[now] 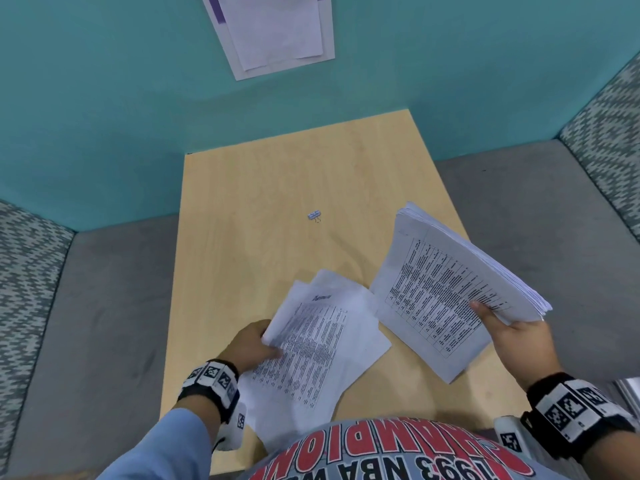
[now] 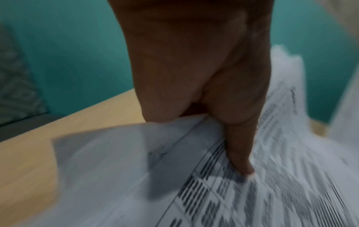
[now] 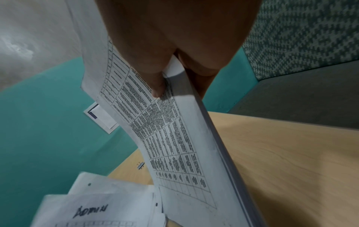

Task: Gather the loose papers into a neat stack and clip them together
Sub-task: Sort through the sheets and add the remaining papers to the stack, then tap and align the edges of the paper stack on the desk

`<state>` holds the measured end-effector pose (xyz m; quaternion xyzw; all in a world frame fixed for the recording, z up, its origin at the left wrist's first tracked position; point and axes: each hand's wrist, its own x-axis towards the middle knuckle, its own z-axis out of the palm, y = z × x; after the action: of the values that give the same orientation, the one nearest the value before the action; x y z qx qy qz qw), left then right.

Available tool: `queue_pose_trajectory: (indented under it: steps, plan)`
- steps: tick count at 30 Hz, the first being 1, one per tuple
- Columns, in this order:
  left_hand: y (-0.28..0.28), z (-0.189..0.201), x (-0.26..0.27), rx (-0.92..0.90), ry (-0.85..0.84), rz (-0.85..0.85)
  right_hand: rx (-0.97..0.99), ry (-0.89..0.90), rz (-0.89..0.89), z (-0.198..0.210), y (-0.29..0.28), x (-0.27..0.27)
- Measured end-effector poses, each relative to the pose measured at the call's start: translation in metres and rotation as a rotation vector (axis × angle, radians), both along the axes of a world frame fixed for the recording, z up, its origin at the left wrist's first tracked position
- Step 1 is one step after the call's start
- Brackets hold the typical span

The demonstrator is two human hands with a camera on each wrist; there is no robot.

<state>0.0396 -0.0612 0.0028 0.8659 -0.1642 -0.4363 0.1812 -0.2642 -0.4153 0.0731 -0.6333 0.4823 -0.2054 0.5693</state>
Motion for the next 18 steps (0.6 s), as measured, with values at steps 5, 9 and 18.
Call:
queue_pose_trajectory:
  steps: [5,9,18]
  plan:
    - [0.02,0.057,0.03,-0.119,0.105,0.151,-0.02,0.006,0.037,0.005,-0.011,0.008]
    - [0.027,0.107,0.045,-0.492,0.261,0.336,0.069,0.021,0.072,0.017,-0.017,0.026]
    - [-0.042,0.131,0.006,-0.709,0.478,0.406,0.319,-0.129,0.413,0.072,0.015,0.092]
